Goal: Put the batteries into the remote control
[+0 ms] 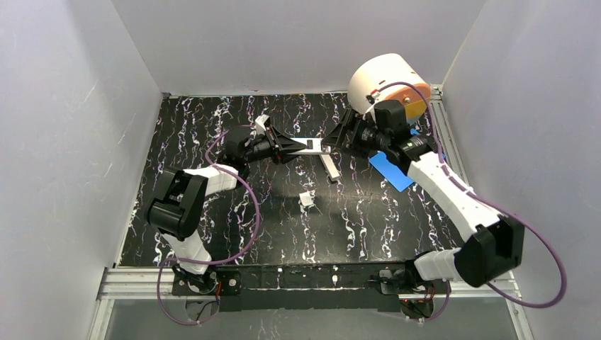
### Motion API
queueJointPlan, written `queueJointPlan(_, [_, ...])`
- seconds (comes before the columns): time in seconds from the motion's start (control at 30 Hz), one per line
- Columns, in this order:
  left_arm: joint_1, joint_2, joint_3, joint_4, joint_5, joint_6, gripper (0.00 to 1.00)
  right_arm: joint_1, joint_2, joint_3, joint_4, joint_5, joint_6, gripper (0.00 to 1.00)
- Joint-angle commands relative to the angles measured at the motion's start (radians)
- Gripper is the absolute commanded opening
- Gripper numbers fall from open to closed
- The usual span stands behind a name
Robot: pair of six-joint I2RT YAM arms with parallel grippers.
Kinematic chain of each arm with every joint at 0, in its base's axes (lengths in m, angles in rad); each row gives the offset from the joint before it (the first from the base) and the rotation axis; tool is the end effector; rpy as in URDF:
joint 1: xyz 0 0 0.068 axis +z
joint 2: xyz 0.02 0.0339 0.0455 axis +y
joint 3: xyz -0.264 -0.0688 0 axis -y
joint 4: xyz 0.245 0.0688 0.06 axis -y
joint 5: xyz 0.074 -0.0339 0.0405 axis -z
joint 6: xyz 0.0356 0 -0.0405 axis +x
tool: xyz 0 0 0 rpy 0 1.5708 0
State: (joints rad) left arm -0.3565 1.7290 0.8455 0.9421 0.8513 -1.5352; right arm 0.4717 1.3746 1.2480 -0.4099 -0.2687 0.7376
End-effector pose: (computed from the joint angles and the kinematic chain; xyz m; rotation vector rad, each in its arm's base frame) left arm 0.3287 -0.1510 0.2286 -0.2791 1.9634 -2.0111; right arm 0.2739 0.1503 0.3457 0.1265 2.2485 0.9757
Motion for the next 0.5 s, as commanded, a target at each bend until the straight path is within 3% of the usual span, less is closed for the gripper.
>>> queueJointPlan(0.0, [0.007, -0.060, -0.009, -0.098, -0.072, -0.129, 0.00, -0.006, -0.056, -0.115, 0.309, -0.020, 0.137, 0.85])
queueJointPlan(0.13, [0.018, -0.152, -0.023, -0.258, -0.147, -0.022, 0.00, -0.006, -0.077, -0.193, 0.450, -0.010, 0.199, 0.86])
queueJointPlan(0.33, [0.024, -0.165, 0.004, -0.261, -0.146, -0.018, 0.00, -0.006, -0.062, -0.209, 0.444, 0.015, 0.166, 0.86])
queueJointPlan(0.47, [0.025, -0.181, 0.017, -0.261, -0.154, -0.054, 0.00, -0.004, -0.058, -0.269, 0.583, 0.006, 0.239, 0.88])
